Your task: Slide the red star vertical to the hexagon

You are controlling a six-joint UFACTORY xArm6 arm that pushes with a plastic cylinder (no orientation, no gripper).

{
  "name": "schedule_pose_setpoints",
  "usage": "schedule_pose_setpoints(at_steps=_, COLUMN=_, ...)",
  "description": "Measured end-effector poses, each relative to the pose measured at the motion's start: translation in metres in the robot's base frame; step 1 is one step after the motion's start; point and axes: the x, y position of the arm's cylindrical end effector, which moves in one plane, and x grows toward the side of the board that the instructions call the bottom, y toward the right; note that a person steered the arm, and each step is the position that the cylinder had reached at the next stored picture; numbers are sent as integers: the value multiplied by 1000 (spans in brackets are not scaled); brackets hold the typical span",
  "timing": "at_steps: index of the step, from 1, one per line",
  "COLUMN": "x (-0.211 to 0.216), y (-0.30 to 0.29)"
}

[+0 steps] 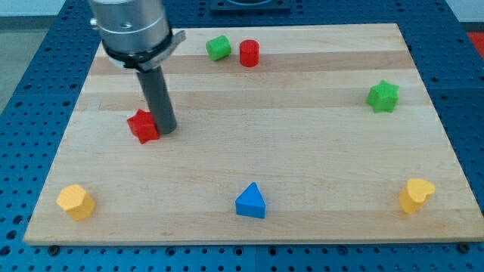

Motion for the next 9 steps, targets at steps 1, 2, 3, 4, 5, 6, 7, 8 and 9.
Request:
schedule_pose_setpoints(at_steps=1, x=0, y=-26)
schedule_pose_setpoints(at_steps=2, x=0, y=-36)
schedule_pose_setpoints(at_steps=3, x=0, y=-44)
schedule_pose_setpoints(at_steps=4, x=0, y=-40)
schedule_pose_setpoints(at_steps=5, x=-21, y=4)
schedule_pose_setpoints(at_steps=6, x=-58, y=44)
schedule_pose_setpoints(at_steps=7, x=-59, y=44)
schedule_pose_setpoints(at_steps=8, x=-80, y=44)
schedule_pose_setpoints(at_steps=9, x=-85, y=44)
